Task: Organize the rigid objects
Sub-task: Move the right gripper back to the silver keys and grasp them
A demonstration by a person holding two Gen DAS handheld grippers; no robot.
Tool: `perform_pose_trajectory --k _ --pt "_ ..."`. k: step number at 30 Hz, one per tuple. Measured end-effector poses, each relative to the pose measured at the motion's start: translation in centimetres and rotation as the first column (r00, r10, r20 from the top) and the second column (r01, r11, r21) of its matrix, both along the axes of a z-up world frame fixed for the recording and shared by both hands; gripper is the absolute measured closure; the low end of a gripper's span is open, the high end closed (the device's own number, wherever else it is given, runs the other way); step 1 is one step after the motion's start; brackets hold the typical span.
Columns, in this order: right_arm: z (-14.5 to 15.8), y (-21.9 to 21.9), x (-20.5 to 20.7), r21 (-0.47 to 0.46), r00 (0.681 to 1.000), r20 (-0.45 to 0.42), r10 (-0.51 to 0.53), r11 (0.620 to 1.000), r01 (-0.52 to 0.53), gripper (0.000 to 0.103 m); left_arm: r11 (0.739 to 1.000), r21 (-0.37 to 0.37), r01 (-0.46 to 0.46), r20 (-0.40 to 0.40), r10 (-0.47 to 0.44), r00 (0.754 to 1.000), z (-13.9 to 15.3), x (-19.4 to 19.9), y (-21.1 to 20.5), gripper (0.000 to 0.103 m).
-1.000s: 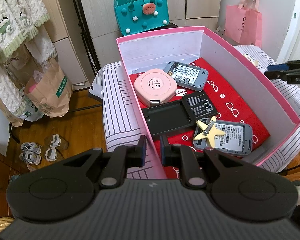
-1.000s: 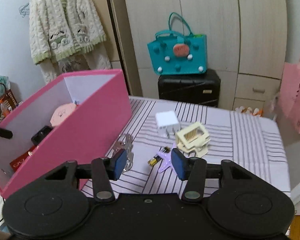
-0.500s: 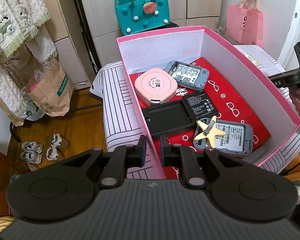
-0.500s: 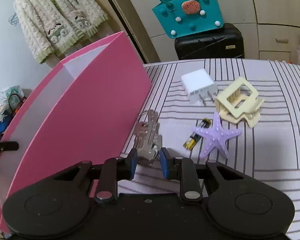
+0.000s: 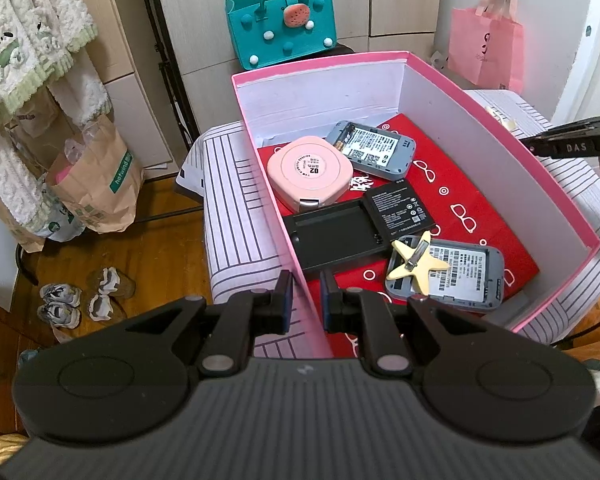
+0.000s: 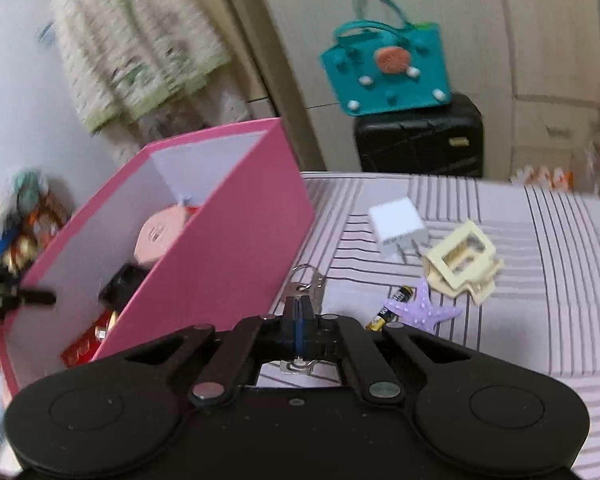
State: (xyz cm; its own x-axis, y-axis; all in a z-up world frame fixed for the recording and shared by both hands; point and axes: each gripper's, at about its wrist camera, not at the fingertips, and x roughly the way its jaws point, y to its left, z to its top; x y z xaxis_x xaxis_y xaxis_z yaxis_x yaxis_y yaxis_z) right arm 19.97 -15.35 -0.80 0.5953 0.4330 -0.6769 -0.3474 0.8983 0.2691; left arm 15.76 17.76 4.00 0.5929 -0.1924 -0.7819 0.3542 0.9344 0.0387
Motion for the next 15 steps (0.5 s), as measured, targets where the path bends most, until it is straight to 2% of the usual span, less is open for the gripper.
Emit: perform_pose_trajectory --k 7,9,11,13,15 --pt "-2.5 1.3 0.4 -0.108 0.998 -0.052 -0.022 0.994 0.016 0.093 1.0 -0.007 0.005 0.004 -0.005 1.0 -0.1 -0.1 0.2 0.09" --pt "-3.0 1.2 0.8 -0.08 0.998 -0.066 -0.019 0.997 0.014 0.085 1.0 -0.009 0.006 0.005 -0.006 1.0 -0.1 -0.1 0.3 0.09" --pt "-3.2 1.4 1.1 -0.049 0.997 -0.073 -0.004 0.999 0.0 0.062 1.0 -0.007 0.007 0.004 -0.006 1.0 -0.1 -0.1 0.3 0.09" --pt "-3.5 2.0 1.3 -0.064 0.997 -0.07 0.012 0.998 -0.017 0.056 1.0 -0.005 0.008 0.004 -0.008 1.0 -0.1 -0.1 0.3 0.09" --pt "-3.6 2.8 1.0 -0.129 0.999 -0.028 0.034 0.991 -0.037 0.056 1.0 -0.006 0.01 0.004 -0.01 1.0 0.0 -0.1 0.4 0.09"
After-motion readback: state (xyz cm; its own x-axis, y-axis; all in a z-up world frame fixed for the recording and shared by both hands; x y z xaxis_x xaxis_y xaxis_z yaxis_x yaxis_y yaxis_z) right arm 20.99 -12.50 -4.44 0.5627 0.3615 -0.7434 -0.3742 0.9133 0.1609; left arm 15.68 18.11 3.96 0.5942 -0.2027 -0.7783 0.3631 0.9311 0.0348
